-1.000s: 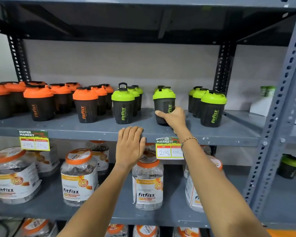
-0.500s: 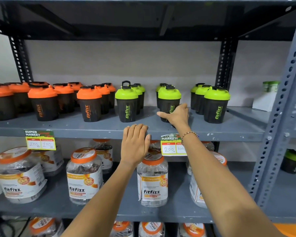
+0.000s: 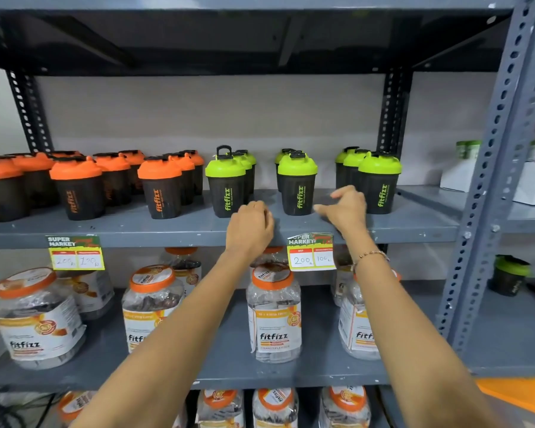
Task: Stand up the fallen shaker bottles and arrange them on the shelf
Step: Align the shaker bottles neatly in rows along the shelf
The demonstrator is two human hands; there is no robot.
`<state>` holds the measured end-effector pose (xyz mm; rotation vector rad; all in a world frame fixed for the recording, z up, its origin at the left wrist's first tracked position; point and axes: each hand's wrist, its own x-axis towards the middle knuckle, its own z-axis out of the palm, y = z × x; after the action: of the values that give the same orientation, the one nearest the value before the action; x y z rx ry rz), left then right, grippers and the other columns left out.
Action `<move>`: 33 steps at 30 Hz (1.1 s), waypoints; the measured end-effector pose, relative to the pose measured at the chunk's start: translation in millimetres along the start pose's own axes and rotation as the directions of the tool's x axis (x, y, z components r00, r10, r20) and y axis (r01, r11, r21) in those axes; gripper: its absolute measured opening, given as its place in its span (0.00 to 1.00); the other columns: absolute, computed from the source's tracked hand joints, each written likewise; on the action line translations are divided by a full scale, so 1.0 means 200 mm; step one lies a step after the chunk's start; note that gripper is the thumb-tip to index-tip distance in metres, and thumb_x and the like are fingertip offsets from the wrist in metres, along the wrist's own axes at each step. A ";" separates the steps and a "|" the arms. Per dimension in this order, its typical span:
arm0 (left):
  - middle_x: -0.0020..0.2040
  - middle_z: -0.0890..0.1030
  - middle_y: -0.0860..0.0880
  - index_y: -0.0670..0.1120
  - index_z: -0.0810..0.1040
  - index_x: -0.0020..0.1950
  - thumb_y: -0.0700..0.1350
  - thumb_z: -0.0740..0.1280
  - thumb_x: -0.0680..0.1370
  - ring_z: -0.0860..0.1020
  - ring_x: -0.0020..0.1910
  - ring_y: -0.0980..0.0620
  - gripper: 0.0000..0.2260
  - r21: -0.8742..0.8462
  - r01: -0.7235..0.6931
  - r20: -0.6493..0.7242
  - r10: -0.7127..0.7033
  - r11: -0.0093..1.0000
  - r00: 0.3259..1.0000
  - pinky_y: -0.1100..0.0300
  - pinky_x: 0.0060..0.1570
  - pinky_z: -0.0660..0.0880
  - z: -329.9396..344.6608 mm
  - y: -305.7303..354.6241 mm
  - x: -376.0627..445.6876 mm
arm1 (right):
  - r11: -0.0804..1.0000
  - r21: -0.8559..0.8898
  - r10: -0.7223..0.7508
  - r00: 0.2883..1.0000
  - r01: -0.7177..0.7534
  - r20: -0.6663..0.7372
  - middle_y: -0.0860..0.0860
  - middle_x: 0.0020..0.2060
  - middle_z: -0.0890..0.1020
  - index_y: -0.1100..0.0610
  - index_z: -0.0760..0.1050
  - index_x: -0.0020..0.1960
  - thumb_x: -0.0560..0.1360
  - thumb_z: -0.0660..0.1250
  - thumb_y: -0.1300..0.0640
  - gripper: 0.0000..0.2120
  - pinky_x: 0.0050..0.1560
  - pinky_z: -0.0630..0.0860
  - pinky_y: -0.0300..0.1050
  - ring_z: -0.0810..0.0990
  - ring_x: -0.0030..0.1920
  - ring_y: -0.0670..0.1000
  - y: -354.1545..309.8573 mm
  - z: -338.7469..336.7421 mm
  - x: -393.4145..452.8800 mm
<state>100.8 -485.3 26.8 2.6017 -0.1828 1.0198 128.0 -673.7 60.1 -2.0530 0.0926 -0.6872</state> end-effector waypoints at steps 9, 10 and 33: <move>0.63 0.72 0.42 0.37 0.63 0.65 0.52 0.78 0.67 0.73 0.63 0.44 0.37 -0.382 0.412 0.353 -0.281 0.827 0.892 0.53 0.59 0.72 0.10 0.23 0.32 | 0.989 -0.035 0.145 0.989 -0.145 0.018 0.62 0.70 0.60 0.67 0.51 0.70 0.61 0.82 0.55 0.52 0.70 0.65 0.53 0.64 0.70 0.62 0.23 -0.34 0.32; 0.64 0.72 0.42 0.37 0.62 0.65 0.51 0.79 0.65 0.72 0.64 0.44 0.39 -0.410 0.453 0.357 -0.318 0.791 0.878 0.52 0.60 0.72 0.12 0.25 0.33 | 0.991 -0.015 0.131 0.987 -0.130 0.093 0.61 0.70 0.62 0.66 0.49 0.71 0.60 0.82 0.55 0.54 0.71 0.65 0.53 0.65 0.70 0.60 0.25 -0.35 0.35; 0.61 0.76 0.44 0.40 0.63 0.66 0.58 0.78 0.65 0.75 0.60 0.44 0.40 -0.236 0.413 0.250 -0.356 0.879 0.900 0.49 0.59 0.73 0.23 0.28 0.33 | 0.997 0.075 -0.033 0.935 0.007 0.353 0.56 0.61 0.74 0.64 0.57 0.67 0.69 0.76 0.59 0.37 0.55 0.70 0.45 0.71 0.54 0.51 0.45 -0.39 0.49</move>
<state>164.7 -552.8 54.5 2.3387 0.1347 0.5452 189.2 -816.0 61.5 -2.0769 -0.1597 -0.3176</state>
